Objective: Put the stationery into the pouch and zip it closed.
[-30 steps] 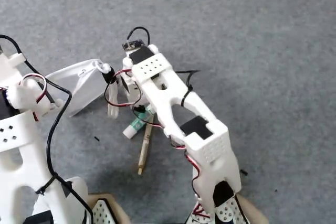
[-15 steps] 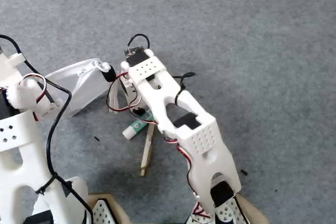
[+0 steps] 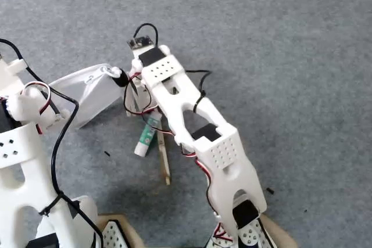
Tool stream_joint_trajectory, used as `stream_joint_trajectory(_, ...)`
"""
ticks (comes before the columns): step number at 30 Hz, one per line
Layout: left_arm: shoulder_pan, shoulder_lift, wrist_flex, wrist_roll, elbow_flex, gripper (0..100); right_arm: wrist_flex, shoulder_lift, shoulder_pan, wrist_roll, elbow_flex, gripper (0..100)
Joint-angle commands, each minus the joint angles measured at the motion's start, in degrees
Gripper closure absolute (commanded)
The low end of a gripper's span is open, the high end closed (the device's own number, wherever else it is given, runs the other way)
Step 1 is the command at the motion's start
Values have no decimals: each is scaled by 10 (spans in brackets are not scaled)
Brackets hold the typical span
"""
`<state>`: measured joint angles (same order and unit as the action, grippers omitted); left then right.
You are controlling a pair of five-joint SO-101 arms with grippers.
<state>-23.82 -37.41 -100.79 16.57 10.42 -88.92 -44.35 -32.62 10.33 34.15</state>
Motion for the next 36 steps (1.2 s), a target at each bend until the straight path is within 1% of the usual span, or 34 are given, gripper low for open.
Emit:
stream_joint_trajectory(1,-4,-4,2,4,-9,971,-2,6,10,-29,53,988)
stream_joint_trajectory(3,-4,-4,2,4,-9,971,-7,6,24,-55,80,985)
stream_joint_trajectory(5,-3,-4,2,4,-9,971,-28,6,40,-63,116,985)
stream_joint_trajectory(14,-1,-4,2,4,-7,971,-119,6,104,-67,315,985)
stream_joint_trajectory(18,0,-4,2,4,-5,971,-122,12,132,-67,396,985)
stream_joint_trajectory(22,0,-4,2,4,-5,971,-122,51,135,-68,443,985)
stream_joint_trajectory(26,0,-4,2,4,-5,971,-122,111,127,-112,473,985)
stream_joint_trajectory(31,1,-4,2,4,-5,971,-121,177,122,-146,502,985)
stream_joint_trajectory(36,10,-4,13,0,-4,971,-120,208,114,-241,525,985)
